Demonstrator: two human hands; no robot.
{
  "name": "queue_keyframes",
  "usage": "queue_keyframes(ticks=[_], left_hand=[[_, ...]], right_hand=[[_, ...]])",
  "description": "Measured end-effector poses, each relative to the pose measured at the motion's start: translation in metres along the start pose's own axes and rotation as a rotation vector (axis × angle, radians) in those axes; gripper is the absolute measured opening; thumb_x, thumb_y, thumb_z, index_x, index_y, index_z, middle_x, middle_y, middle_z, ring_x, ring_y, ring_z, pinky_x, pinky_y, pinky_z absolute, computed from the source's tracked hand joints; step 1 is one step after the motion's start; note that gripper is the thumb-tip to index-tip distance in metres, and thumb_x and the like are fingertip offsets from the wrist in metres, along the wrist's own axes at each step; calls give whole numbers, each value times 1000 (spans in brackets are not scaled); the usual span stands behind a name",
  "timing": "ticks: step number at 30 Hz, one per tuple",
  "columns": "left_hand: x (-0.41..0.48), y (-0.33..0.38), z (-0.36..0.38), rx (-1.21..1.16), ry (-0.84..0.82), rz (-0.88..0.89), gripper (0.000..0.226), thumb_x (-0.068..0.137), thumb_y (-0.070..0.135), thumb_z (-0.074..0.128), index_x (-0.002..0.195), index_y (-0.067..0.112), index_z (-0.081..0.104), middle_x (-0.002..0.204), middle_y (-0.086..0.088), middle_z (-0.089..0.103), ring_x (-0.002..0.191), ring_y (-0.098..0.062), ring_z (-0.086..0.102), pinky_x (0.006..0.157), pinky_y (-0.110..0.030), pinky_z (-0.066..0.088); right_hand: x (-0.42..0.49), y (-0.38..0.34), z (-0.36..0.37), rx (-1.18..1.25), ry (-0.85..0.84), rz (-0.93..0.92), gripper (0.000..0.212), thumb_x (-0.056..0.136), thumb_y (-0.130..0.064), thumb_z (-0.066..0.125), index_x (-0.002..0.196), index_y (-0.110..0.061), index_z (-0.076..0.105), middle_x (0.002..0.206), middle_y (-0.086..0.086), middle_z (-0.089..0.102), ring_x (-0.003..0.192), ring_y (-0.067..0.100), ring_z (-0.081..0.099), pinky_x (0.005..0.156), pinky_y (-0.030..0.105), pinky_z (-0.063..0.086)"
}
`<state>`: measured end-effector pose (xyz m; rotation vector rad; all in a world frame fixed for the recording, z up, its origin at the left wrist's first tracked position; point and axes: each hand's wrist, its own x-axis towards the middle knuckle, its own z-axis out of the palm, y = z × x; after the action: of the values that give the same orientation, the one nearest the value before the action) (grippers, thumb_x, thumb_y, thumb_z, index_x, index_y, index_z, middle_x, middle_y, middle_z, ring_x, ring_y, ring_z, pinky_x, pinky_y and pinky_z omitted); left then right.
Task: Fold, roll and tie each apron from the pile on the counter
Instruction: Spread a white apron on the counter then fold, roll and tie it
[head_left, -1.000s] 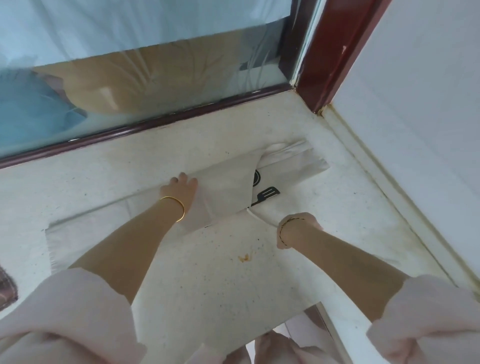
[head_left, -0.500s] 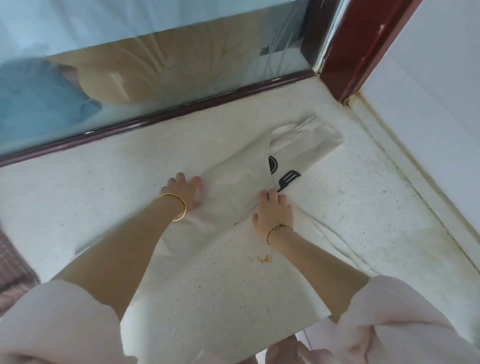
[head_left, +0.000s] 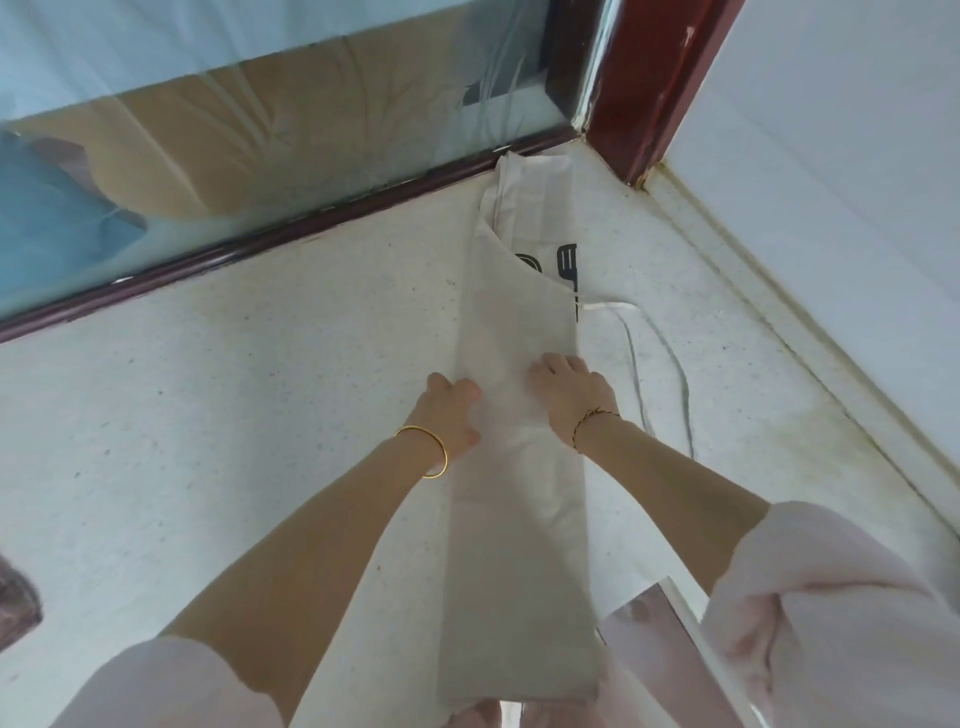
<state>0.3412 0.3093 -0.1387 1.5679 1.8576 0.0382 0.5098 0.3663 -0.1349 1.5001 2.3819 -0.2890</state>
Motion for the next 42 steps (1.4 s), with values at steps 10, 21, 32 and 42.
queue_keyframes(ticks=[10,21,32,42], left_hand=[[-84,41,47,368,-159,400,26,94,18,48,119,10,50,122,-6,43,74,-9,42,79,-29,41],[-159,37,132,953,-141,565,91,64,66,66,131,16,31,126,-6,33,111,-25,37,85,-32,39],[-175,29,116,779,89,741,53,56,11,79,92,12,41,91,-8,52,65,-23,53,38,-26,36],[-167,102,16,-235,-763,69,25,90,-6,51,86,19,52,84,0,60,74,-14,62,66,-26,55]], right_hand=[[-70,22,20,-91,38,-176,51,75,9,52,123,-8,45,131,6,38,116,26,40,78,29,37],[-124,31,51,-12,-91,-214,61,83,10,51,138,-8,31,151,1,14,134,24,24,94,39,45],[-131,37,45,9,-146,-254,62,89,7,43,146,-8,23,155,4,11,140,27,17,110,40,33],[-139,55,24,109,-192,-278,70,85,15,29,141,-26,40,146,-2,36,134,20,33,107,33,36]])
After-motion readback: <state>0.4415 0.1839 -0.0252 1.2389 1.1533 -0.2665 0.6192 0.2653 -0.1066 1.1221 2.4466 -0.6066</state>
